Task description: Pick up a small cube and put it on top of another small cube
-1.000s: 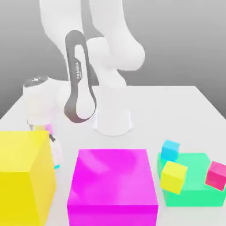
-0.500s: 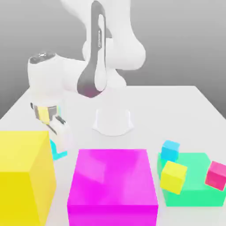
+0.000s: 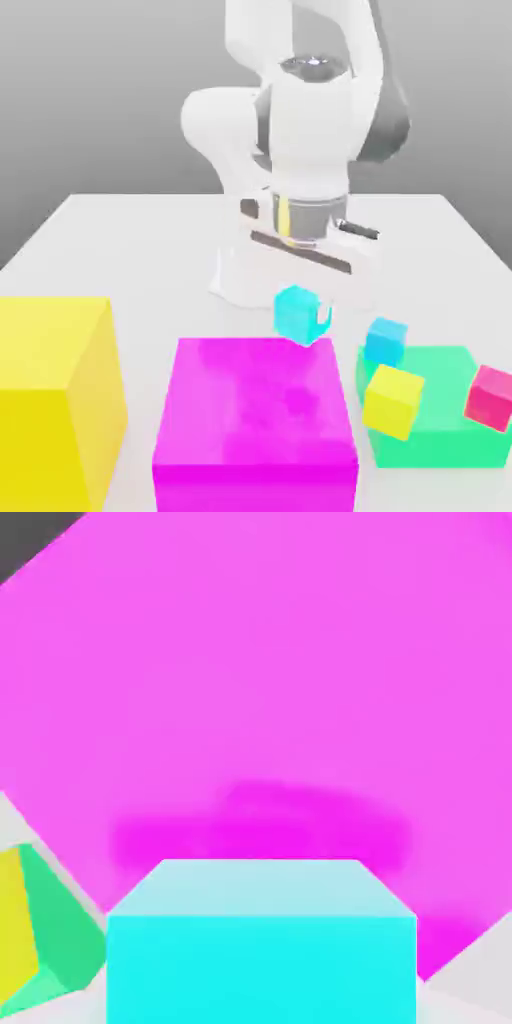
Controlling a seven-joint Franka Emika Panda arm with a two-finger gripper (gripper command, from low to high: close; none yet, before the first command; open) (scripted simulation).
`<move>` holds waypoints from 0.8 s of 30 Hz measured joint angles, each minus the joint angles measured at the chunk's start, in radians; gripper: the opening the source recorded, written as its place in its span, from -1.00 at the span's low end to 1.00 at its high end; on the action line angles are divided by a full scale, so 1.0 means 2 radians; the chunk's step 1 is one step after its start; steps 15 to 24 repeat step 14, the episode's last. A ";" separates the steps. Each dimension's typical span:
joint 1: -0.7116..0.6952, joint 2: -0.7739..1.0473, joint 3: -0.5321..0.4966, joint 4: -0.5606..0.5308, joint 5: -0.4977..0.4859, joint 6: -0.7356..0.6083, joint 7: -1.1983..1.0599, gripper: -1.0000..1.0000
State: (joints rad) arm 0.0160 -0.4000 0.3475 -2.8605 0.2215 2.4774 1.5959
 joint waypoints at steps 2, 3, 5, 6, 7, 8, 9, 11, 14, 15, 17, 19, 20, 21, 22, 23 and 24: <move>0.031 -0.017 0.023 0.002 0.018 -0.019 0.022 -1.00; 0.046 -0.025 0.035 0.004 0.027 -0.027 0.033 -1.00; 0.062 -0.023 0.053 0.003 0.036 -0.025 0.049 -1.00; 0.062 -0.012 0.060 0.001 0.036 -0.011 0.054 -1.00; 0.060 0.002 0.065 -0.002 0.034 0.006 0.057 -1.00; 0.058 0.018 0.070 -0.005 0.031 0.024 0.060 -1.00; 0.055 0.034 0.075 -0.008 0.029 0.044 0.064 -1.00; 0.051 0.065 0.082 -0.014 0.024 0.080 0.069 1.00; 0.051 0.065 0.082 -0.014 0.024 0.080 0.069 1.00; 0.051 0.065 0.082 -0.014 0.024 0.080 0.069 1.00; 0.051 0.065 0.082 -0.014 0.024 0.080 0.069 1.00; 0.051 0.065 0.082 -0.014 0.024 0.080 0.069 1.00; 0.051 0.065 0.082 -0.014 0.024 0.080 0.069 1.00; 0.051 0.065 0.082 -0.014 0.024 0.080 0.069 1.00; 0.051 0.065 0.082 -0.014 0.024 0.080 0.069 1.00; 0.051 0.065 0.082 -0.014 0.024 0.080 0.069 1.00; 0.051 0.065 0.082 -0.014 0.024 0.080 0.069 1.00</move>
